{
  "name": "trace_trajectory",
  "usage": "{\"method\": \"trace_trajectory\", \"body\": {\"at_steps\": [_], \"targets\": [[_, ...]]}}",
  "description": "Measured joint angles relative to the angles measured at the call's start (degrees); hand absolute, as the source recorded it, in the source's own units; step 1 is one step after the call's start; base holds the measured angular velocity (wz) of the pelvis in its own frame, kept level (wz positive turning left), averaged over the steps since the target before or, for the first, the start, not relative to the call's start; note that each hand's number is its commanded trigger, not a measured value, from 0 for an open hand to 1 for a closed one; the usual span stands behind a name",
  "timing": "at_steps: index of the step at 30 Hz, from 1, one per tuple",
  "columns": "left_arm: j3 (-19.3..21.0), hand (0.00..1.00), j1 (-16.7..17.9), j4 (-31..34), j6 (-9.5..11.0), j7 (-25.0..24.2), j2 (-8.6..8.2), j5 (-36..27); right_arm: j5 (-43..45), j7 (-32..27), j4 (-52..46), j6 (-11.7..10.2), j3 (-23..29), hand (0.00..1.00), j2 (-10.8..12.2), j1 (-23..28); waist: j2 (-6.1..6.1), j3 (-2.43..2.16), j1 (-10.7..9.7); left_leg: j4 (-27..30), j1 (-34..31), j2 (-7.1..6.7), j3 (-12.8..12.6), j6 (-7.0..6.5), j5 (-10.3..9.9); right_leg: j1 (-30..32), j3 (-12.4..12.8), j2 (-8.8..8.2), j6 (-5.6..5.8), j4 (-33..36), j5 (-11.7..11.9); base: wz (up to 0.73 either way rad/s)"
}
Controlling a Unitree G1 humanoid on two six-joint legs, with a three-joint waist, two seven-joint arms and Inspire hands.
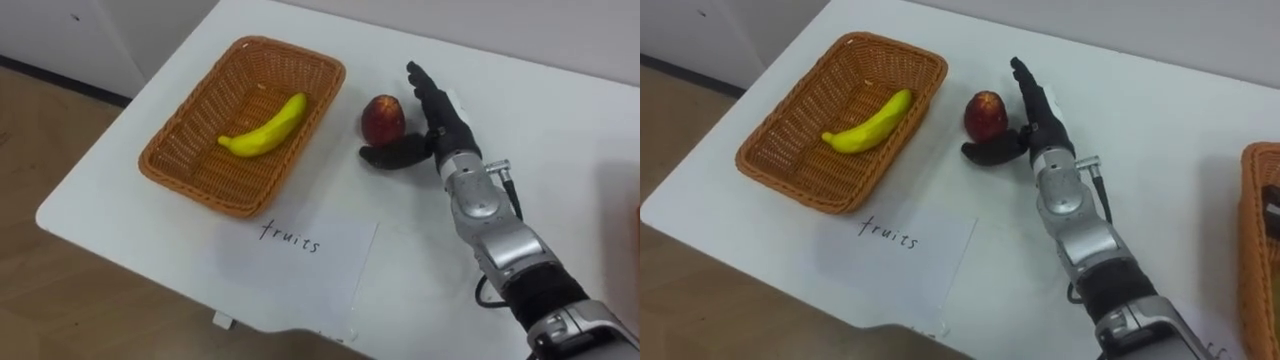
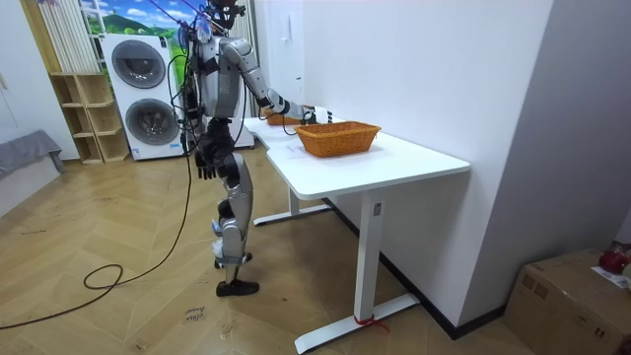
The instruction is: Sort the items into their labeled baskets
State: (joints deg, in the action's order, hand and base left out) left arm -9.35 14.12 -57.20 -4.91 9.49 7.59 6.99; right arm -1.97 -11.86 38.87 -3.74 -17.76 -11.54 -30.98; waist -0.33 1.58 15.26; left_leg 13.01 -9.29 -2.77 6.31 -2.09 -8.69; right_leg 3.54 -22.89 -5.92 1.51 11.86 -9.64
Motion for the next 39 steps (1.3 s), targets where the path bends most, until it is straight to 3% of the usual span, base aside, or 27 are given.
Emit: {"method": "trace_trajectory", "body": {"at_steps": [11, 21, 22, 36, 39], "targets": [[-0.1, 0.0, -0.6, 0.0, 0.3, 0.0, 0.05, 0.0, 2.4, 0.0, 0.5, -0.1, -0.1, 0.0, -0.4, -0.6, -0.03, -0.02, 1.0, 0.5, -0.8, 0.02, 0.0, 0.04, 0.1, 0.7, -0.2, 0.0, -0.15, 0.3, 0.1, 0.0], [-0.4, 0.0, -1.2, -0.4, 0.2, -0.6, 0.08, 0.0, 7.6, -0.1, 3.0, -0.1, -0.2, 0.0, -0.4, -0.8, -1.01, 0.03, 1.8, 0.6, -0.4, 0.07, 0.2, 0.16, 0.3, 0.6, -0.4, -0.09, -0.15, 0.7, 0.1, 0.0], [-0.5, 0.0, -1.2, -0.5, 0.2, -1.1, 0.11, 0.0, 7.9, -0.1, 3.3, 0.0, -0.3, 1.0, -0.4, -0.8, -1.17, 0.01, 2.0, 0.6, -0.3, 0.07, 0.2, 0.16, 0.3, 0.4, -0.5, -0.09, -0.15, 0.7, 0.1, 0.0], [-3.0, 0.0, -2.6, -2.4, 0.2, -1.2, 1.0, -0.7, 10.9, -2.5, 7.7, -0.4, -1.3, 1.0, -1.5, -4.4, -1.7, 0.18, 2.5, 0.4, -0.5, 0.09, 0.3, 0.23, 0.3, 0.6, -0.8, -0.01, -0.41, 0.8, 0.3, 0.0], [-3.3, 0.0, -3.4, -2.5, 0.2, -1.1, 1.45, -0.7, 10.9, -2.5, 7.9, -0.4, -1.3, 1.0, -2.1, -5.0, -2.25, 0.48, 2.5, 0.4, -0.5, 0.08, 0.3, 0.22, 0.3, 0.7, -0.9, -0.01, -0.4, 0.8, 0.3, 0.0]]}}
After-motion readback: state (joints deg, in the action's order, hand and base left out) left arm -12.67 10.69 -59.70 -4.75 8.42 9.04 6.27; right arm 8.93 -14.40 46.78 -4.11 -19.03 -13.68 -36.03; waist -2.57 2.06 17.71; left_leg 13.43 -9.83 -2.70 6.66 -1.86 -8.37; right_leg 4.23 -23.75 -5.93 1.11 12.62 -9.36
